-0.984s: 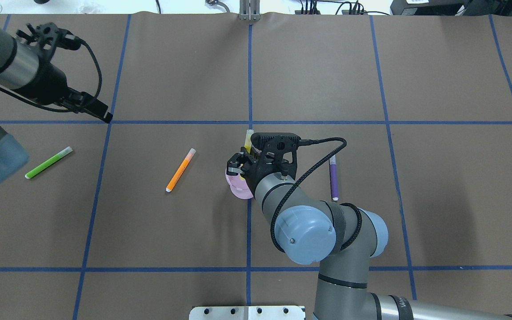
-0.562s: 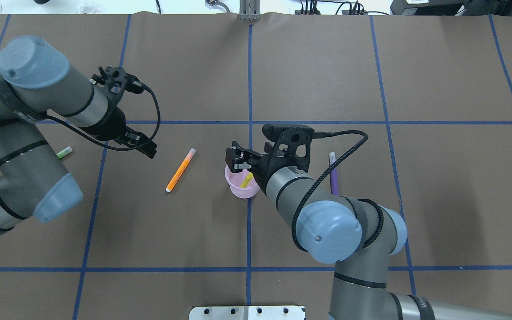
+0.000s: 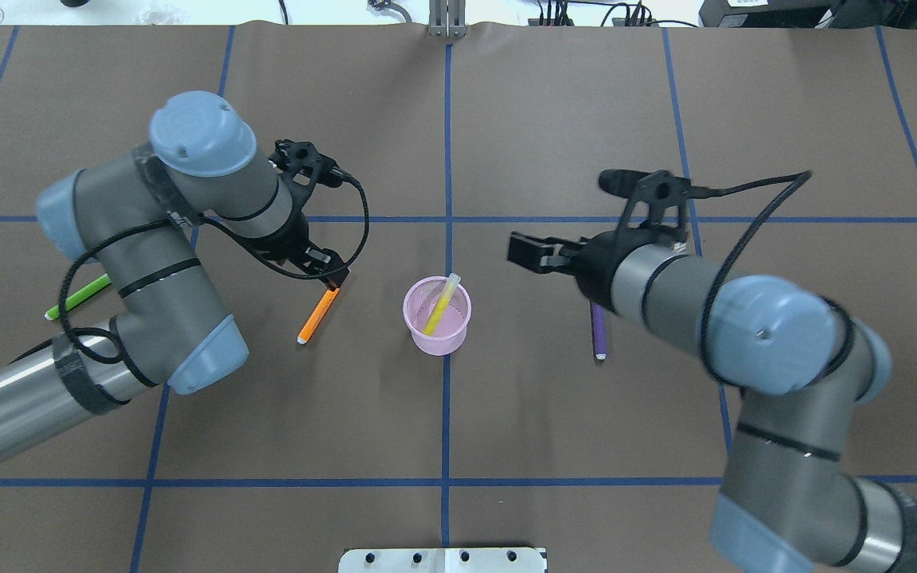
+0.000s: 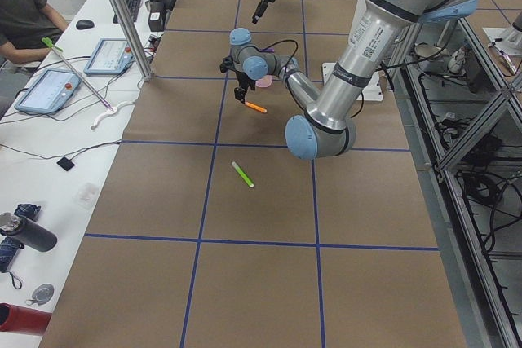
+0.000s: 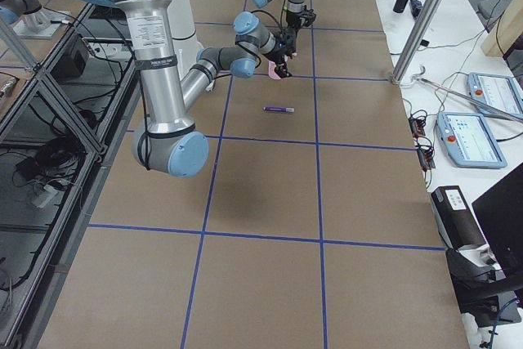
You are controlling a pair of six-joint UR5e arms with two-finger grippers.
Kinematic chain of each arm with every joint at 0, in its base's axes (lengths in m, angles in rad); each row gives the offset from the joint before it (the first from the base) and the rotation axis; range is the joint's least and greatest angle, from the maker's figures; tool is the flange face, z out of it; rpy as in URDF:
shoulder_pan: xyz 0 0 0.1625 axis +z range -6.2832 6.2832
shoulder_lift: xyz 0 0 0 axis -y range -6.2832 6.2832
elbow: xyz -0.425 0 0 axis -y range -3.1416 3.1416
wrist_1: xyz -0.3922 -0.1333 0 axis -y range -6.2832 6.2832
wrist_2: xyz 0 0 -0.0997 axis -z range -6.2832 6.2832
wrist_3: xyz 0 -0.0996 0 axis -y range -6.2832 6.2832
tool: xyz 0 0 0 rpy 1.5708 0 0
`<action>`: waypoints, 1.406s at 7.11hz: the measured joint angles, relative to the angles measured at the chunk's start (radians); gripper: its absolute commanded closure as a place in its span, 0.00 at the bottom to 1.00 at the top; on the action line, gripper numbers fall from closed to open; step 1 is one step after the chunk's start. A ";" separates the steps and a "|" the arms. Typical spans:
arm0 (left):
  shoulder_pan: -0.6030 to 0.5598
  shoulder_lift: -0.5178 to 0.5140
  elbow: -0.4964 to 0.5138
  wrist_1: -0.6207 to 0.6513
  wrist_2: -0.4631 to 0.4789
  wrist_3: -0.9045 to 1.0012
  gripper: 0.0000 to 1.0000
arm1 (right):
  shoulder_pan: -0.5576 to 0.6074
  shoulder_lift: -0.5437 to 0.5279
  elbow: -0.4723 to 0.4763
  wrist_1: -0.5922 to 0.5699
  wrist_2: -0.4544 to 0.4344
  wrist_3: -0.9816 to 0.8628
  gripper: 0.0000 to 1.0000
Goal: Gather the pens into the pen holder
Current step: 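Lower the left gripper onto the orange marker while the right arm withdraws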
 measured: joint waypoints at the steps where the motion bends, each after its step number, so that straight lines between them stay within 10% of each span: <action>1: 0.012 -0.012 0.024 0.000 0.009 0.002 0.32 | 0.142 -0.038 -0.023 0.002 0.222 -0.009 0.00; 5: 0.038 -0.022 0.075 -0.005 0.037 0.004 0.46 | 0.350 -0.137 -0.082 0.001 0.520 -0.106 0.00; 6: 0.041 -0.023 0.080 -0.006 0.036 0.004 0.83 | 0.362 -0.144 -0.085 0.002 0.531 -0.113 0.00; 7: 0.042 -0.023 0.084 -0.006 0.035 0.004 1.00 | 0.367 -0.145 -0.087 0.002 0.535 -0.116 0.00; 10: 0.042 -0.023 0.078 -0.004 0.027 0.002 1.00 | 0.378 -0.148 -0.086 0.002 0.538 -0.117 0.00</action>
